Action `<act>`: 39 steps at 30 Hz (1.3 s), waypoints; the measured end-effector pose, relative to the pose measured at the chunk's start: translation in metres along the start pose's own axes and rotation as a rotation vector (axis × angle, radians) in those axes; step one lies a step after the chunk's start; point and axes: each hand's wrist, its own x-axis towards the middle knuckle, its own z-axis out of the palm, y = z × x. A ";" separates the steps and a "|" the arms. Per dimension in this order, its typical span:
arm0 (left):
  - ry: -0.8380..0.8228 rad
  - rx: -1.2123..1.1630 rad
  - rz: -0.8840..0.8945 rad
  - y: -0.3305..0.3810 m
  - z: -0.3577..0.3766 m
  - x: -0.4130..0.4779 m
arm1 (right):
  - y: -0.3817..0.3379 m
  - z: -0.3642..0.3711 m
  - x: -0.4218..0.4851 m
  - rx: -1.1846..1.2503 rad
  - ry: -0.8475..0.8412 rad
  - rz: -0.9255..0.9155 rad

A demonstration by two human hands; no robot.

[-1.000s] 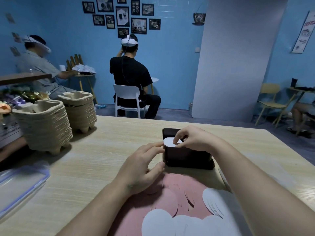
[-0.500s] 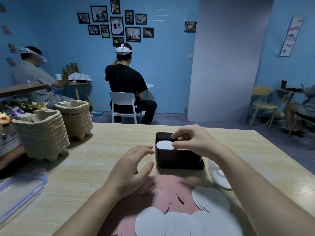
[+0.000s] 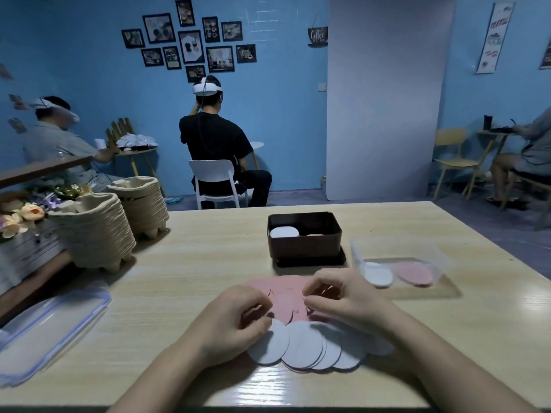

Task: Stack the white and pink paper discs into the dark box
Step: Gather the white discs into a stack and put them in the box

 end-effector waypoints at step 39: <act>0.070 -0.206 0.002 0.003 0.002 0.024 | 0.001 -0.010 0.010 -0.272 -0.199 -0.087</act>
